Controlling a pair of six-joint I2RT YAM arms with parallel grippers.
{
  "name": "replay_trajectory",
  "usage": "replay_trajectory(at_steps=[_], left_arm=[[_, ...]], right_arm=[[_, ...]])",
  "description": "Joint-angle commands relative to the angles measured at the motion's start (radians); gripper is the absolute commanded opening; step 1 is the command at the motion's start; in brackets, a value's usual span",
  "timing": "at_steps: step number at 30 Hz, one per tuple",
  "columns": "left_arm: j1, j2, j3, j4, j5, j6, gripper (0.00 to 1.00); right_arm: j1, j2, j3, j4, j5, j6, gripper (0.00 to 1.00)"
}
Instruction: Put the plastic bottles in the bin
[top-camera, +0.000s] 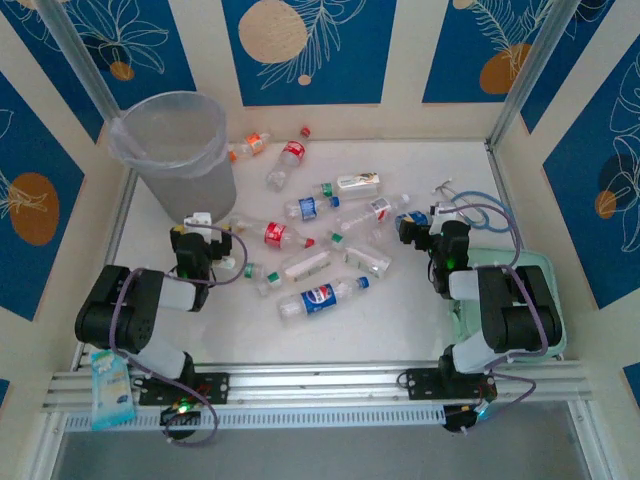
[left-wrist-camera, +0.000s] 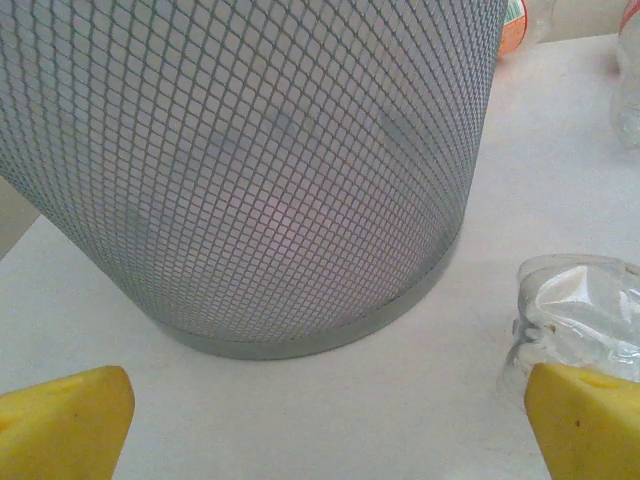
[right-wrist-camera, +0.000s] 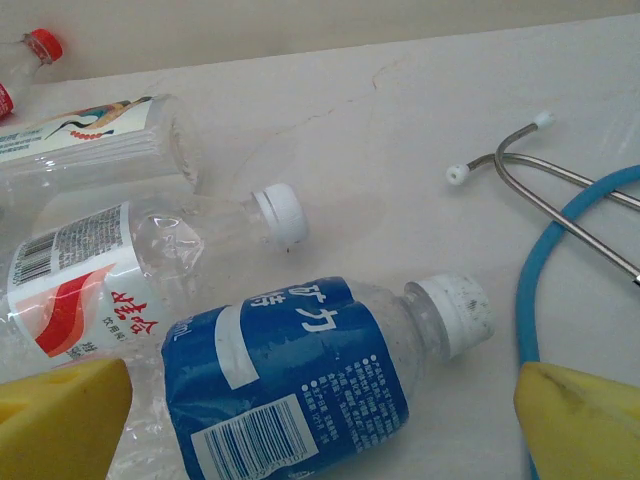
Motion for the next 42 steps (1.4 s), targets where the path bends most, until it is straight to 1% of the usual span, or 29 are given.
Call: replay_trajectory(at_steps=[1, 14, 21, 26, 27, 28, 30, 33, 35, 37, 39, 40, 41, 42], left_arm=[[0.009, 0.006, -0.001, 0.024, 0.017, 0.008, 1.0], [0.014, 0.006, 0.003, 0.014, 0.028, 0.005, 1.0], [0.04, 0.002, 0.015, -0.019, 0.081, -0.011, 1.0], [0.041, -0.002, 0.011, -0.009, 0.081, -0.01, 1.0], [0.04, -0.018, 0.02, -0.038, 0.067, -0.011, 1.0], [0.039, -0.045, 0.035, -0.089, 0.06, -0.013, 1.0], [0.037, -0.128, 0.083, -0.248, 0.054, -0.012, 1.0], [0.034, -0.22, 0.114, -0.366, 0.027, -0.019, 1.0], [0.033, -0.274, 0.149, -0.461, 0.032, -0.044, 1.0], [0.02, -0.326, 0.199, -0.594, 0.038, -0.069, 1.0], [-0.009, -0.383, 0.25, -0.718, 0.032, -0.089, 1.0], [-0.022, -0.406, 0.266, -0.765, 0.034, -0.102, 1.0], [-0.036, -0.428, 0.289, -0.82, 0.052, -0.122, 1.0], [-0.044, -0.443, 0.313, -0.886, 0.094, -0.151, 1.0]], right_arm=[[0.001, 0.006, 0.003, 0.011, -0.001, -0.01, 0.99], [-0.002, 0.007, 0.006, 0.006, -0.007, -0.008, 0.99], [-0.01, 0.008, 0.012, -0.005, -0.02, -0.003, 0.99], [-0.012, 0.003, 0.006, 0.003, -0.025, -0.003, 0.99], [-0.009, -0.001, 0.005, 0.008, -0.012, -0.002, 0.99], [-0.007, -0.016, 0.016, -0.022, 0.018, 0.008, 0.99], [-0.014, -0.075, 0.078, -0.18, 0.041, 0.028, 0.99], [-0.011, -0.149, 0.192, -0.415, 0.04, 0.037, 0.99], [-0.002, -0.207, 0.245, -0.558, 0.054, 0.094, 0.99], [0.017, -0.262, 0.325, -0.774, 0.117, 0.205, 0.99], [0.025, -0.284, 0.444, -1.089, 0.197, 0.417, 1.0], [0.024, -0.284, 0.485, -1.194, 0.195, 0.523, 1.0], [0.02, -0.276, 0.506, -1.243, 0.145, 0.6, 0.99], [0.021, -0.267, 0.503, -1.222, 0.08, 0.62, 0.97]])
